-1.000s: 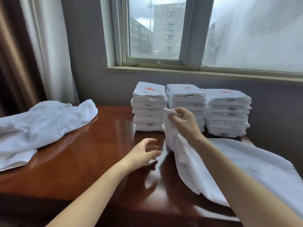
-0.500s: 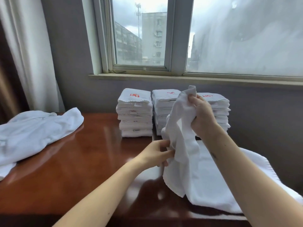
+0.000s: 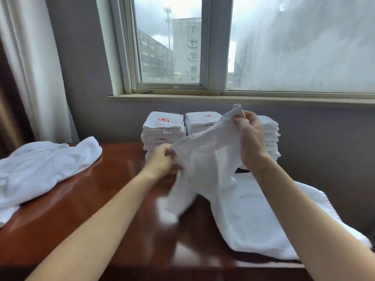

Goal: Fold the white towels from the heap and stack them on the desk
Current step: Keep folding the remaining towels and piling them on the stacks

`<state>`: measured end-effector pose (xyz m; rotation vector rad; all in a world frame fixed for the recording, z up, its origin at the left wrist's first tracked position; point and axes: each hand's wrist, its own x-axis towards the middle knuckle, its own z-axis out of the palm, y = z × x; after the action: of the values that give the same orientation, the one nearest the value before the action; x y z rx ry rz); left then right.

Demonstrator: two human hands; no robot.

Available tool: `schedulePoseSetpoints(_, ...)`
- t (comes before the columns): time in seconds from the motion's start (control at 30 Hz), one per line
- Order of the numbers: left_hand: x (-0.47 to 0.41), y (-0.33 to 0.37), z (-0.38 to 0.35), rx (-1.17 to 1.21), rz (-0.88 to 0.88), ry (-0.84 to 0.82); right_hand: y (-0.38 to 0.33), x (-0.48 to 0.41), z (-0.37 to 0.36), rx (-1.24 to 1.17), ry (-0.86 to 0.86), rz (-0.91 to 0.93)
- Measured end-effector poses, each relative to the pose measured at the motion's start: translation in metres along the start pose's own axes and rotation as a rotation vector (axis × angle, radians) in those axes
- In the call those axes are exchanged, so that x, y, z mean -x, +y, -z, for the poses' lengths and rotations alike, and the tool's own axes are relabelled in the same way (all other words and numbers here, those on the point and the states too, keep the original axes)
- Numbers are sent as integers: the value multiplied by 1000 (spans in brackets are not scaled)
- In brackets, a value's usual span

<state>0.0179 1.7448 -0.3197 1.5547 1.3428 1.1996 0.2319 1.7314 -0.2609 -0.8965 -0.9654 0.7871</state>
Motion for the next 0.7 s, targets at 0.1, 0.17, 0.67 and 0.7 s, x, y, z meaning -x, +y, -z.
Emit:
schedulePoseSetpoints(0.1, -18, 25, 38, -169, -156, 155, -12, 4, -5, 212, -52, 210)
schedulePoseSetpoints(0.17, -26, 40, 66, -401, -251, 291, -20, 8, -16, 256, -147, 196)
schedulePoseSetpoints(0.67, 2, -40, 199, -450, 96, 131, 75, 132, -166, 193, -987, -495)
schedulePoseSetpoints(0.7, 7, -51, 204, -468, 161, 119, 84, 136, -169, 263, -1038, -525)
